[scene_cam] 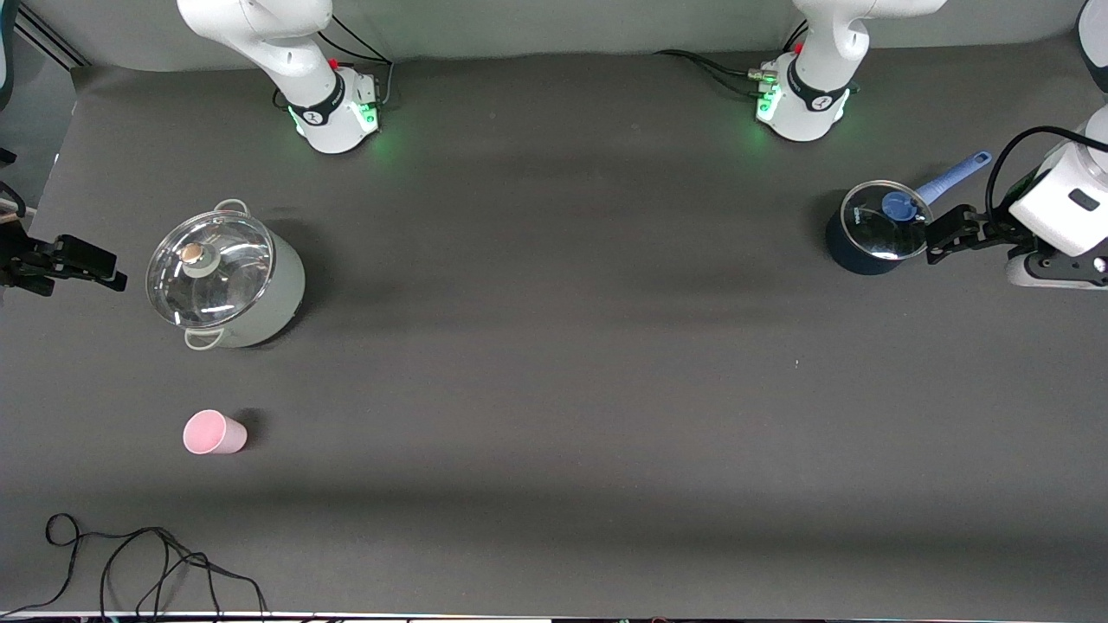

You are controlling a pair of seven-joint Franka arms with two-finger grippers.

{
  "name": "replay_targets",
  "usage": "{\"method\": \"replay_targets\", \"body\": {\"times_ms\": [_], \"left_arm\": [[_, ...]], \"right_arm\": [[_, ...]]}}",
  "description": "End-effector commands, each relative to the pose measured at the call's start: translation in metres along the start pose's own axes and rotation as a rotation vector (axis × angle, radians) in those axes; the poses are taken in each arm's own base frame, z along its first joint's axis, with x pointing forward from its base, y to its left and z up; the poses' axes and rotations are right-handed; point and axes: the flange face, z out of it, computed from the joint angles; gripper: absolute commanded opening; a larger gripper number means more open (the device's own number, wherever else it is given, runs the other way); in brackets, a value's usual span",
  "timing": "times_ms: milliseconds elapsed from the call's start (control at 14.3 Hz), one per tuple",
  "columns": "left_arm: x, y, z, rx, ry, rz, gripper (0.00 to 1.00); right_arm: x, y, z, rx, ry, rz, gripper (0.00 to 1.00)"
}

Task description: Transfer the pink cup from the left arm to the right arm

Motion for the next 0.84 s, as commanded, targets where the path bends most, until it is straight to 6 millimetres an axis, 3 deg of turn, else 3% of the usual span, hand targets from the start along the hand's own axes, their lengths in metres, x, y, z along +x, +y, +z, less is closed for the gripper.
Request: {"method": "replay_targets", "body": {"times_ms": [0,767], "left_arm": [[0.0037,-0.0057,-0.0056,-0.011,0.014,0.0,1.0],[0.0035,-0.0105,-0.0021,-0.023,0.005,-0.002,1.0]], "right_arm": [[-0.0071,-0.001,-0.0025,0.007,0.001,-0.019,1.0],[-0.0064,-0.001,-0.0025,0.006,0.002,-0.019,1.0]]}}
